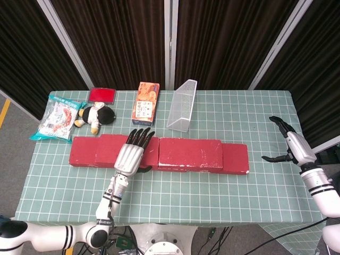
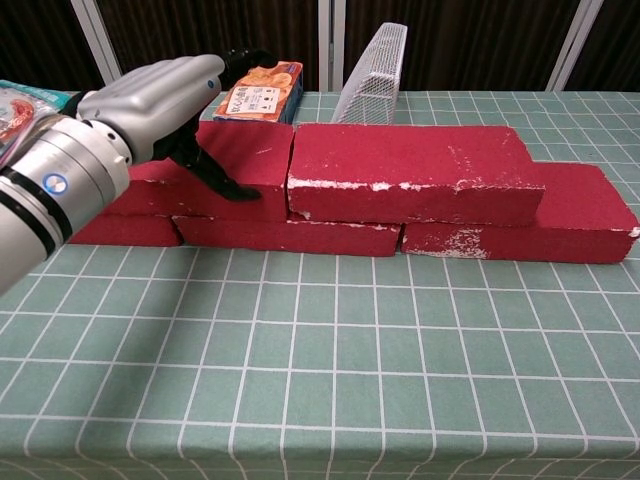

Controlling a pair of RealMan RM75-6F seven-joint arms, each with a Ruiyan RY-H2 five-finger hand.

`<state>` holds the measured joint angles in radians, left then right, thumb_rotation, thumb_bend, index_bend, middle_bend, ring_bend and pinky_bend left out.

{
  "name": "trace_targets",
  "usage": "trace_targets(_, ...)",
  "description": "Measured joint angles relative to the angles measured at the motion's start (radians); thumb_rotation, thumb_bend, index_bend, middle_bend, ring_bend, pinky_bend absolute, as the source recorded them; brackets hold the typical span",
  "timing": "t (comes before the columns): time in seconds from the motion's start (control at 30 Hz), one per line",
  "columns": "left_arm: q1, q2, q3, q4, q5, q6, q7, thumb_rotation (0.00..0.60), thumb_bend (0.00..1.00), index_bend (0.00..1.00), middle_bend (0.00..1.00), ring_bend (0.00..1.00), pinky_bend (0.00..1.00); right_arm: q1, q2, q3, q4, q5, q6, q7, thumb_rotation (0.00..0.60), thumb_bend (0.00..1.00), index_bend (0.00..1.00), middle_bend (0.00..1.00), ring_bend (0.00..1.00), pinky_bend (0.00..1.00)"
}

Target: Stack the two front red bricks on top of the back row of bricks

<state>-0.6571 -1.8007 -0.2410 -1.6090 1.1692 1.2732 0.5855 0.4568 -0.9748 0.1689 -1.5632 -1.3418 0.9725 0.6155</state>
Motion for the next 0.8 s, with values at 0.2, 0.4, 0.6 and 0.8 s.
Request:
trace_targets(0.2, 0.001, 0.001, -0.002, -0.006, -0.005, 0.001, -0.003, 0.6, 0.01, 0.0, 0.0, 0.0, 0.0, 0.0, -0.002, 0.001, 0.001, -0.001, -0.002, -0.002, 0.6, 0.0, 0.0, 0.0, 0.0, 0.0)
trace_targets(0.4, -0.004, -0.003, -0.006, -0.004, -0.009, -0.001, -0.001, 0.6, 0.01, 0.0, 0.0, 0.0, 0.0, 0.0, -0.005, 0.001, 0.002, 0.0, -0.006, -0.005, 0.6, 0.0, 0.0, 0.0, 0.0, 0.0)
trace_targets(0.6, -0.007, -0.002, -0.008, -0.01, -0.012, -0.001, 0.003, 0.6, 0.01, 0.0, 0.0, 0.0, 0.0, 0.0, -0.007, 0.001, 0.008, -0.002, -0.01, -0.001, 0.6, 0.0, 0.0, 0.0, 0.0, 0.0)
trace_targets(0.8, 0.001, 0.015, 0.002, -0.048, -0.011, 0.003, 0.003, 0.6, 0.01, 0.0, 0.0, 0.0, 0.0, -0.001, -0.01, 0.0, 0.018, -0.001, -0.014, 0.001, 0.6, 0.0, 0.0, 0.0, 0.0, 0.0)
